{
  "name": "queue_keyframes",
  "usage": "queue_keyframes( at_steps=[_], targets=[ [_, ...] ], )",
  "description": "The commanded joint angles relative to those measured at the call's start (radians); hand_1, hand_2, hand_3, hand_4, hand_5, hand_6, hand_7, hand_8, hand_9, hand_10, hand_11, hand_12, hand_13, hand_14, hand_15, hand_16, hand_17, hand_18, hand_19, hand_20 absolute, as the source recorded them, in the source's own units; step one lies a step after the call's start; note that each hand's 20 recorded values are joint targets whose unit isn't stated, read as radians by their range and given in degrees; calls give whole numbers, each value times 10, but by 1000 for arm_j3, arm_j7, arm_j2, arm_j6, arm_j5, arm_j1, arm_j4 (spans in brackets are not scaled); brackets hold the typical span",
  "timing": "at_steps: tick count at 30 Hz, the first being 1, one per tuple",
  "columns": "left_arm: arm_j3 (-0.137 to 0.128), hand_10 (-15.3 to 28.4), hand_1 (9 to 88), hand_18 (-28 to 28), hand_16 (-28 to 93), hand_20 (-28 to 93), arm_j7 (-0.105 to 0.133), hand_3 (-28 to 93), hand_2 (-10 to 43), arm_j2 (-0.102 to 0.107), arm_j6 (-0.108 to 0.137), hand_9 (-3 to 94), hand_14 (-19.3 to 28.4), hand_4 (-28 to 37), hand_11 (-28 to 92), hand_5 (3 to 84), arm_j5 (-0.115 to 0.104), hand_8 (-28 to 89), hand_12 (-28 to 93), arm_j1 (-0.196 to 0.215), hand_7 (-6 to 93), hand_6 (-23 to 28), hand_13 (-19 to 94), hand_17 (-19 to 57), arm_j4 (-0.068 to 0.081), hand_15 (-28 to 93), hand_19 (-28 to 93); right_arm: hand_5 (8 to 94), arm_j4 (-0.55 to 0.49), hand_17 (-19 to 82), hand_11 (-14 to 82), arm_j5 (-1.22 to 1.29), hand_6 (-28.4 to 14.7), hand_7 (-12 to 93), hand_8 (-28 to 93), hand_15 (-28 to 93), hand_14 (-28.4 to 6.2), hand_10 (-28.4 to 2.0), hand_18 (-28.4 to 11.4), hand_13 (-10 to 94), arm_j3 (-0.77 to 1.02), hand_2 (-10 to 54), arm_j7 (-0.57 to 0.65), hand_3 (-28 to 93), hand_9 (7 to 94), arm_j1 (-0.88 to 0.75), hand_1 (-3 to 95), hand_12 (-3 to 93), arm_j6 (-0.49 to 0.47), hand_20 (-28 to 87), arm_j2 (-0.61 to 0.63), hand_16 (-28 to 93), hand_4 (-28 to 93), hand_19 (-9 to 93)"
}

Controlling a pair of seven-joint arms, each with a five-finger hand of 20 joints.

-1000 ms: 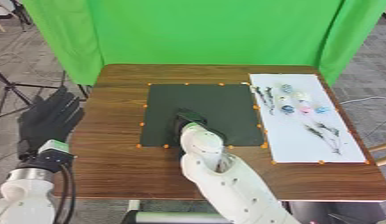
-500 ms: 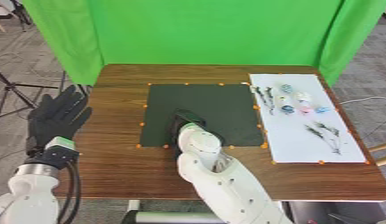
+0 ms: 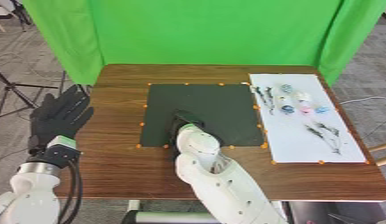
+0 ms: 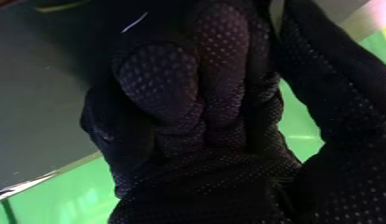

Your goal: Arrange flowers

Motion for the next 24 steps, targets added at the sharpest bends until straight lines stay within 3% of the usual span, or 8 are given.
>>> queue_keyframes(
  at_steps=[1, 4, 6, 7, 9, 13, 21, 24],
  targets=[
    [-18, 126, 263, 125, -97, 55, 6, 709, 125, -7, 3, 309, 118, -283, 179, 390, 7, -97, 97, 25, 143, 55, 202, -49, -11, 300, 375, 764, -4, 618, 399, -47, -27, 476, 217, 524, -87, -124, -183, 874, 0, -95, 9, 714, 884, -3, 375, 346, -45, 509, 9, 367, -124, 932],
    [-28, 125, 264, 126, -97, 54, 14, 710, 123, -7, 4, 305, 118, -283, 178, 389, 1, -97, 97, 39, 142, 56, 200, -49, -17, 300, 373, 759, -22, 616, 404, -38, -35, 470, 208, 529, -88, -126, -182, 866, -1, -95, 6, 726, 873, 1, 348, 344, -68, 510, 18, 363, -143, 932],
    [-36, 124, 262, 126, -96, 54, 9, 712, 122, -9, 4, 301, 120, -283, 176, 389, 1, -96, 97, 46, 141, 56, 196, -49, -18, 301, 371, 754, -37, 615, 406, -22, -45, 494, 87, 531, -89, -129, -180, 865, 1, -95, 8, 738, 868, 1, 320, 343, -78, 507, 22, 357, -167, 932],
    [-36, 123, 263, 127, -95, 54, 14, 713, 121, -10, 9, 300, 121, -283, 175, 388, -2, -96, 96, 49, 140, 56, 195, -49, -20, 302, 370, 755, -45, 615, 406, -15, -49, 517, -33, 530, -89, -130, -179, 863, 2, -95, 10, 744, 866, 2, 306, 343, -82, 507, 24, 357, -173, 932],
    [-40, 123, 263, 126, -95, 53, 18, 715, 118, -11, 7, 299, 122, -283, 174, 388, -6, -95, 97, 58, 140, 56, 190, -49, -22, 299, 366, 751, -55, 612, 403, -5, -52, 528, -95, 528, -91, -132, -178, 860, 4, -95, 4, 725, 864, 4, 290, 342, -82, 506, 28, 357, -185, 932],
    [-43, 122, 263, 125, -93, 56, 16, 718, 114, -18, 12, 295, 123, -283, 171, 387, -10, -94, 95, 63, 138, 57, 189, -47, -24, 295, 358, 751, -70, 611, 396, -12, -54, 520, -106, 523, -92, -134, -178, 856, 3, -95, 4, 711, 864, 6, 268, 340, -93, 504, 41, 354, -198, 932],
    [-85, 120, 264, 120, -93, 61, 63, 723, 109, -36, -4, 286, 118, -283, 168, 384, -16, -91, 91, 117, 130, 58, 181, -43, -43, 283, 341, 746, -178, 605, 378, -43, -59, 488, -101, 515, -101, -143, -176, 845, 52, -95, -10, 701, 853, 10, 254, 334, -42, 497, 148, 347, -205, 932],
    [-101, 120, 264, 120, -91, 64, 75, 723, 108, -43, 4, 284, 118, -283, 168, 384, -25, -90, 91, 139, 129, 59, 181, -42, -53, 282, 337, 721, -238, 577, 376, -75, -70, 409, -95, 533, -115, -160, -190, 806, 108, -95, -25, 691, 813, -19, 253, 325, 7, 512, 215, 344, -199, 932]
  ],
)
